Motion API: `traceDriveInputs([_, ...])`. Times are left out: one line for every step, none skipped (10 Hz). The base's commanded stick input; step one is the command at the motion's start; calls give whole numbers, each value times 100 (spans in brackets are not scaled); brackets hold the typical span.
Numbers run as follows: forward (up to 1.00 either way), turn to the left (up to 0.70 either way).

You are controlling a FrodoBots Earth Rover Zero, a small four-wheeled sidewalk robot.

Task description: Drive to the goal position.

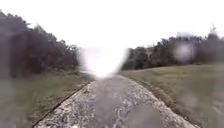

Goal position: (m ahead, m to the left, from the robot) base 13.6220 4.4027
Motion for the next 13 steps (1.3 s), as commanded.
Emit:
traceDriveInputs([70,0])
traceDriveInputs([70,0])
traceDriveInputs([70,0])
traceDriveInputs([70,0])
traceDriveInputs([70,0])
traceDriveInputs([70,0])
traceDriveInputs([70,0])
traceDriveInputs([70,0])
traceDriveInputs([70,0])
traceDriveInputs([70,0])
traceDriveInputs([70,0])
traceDriveInputs([70,0])
traceDriveInputs([70,0])
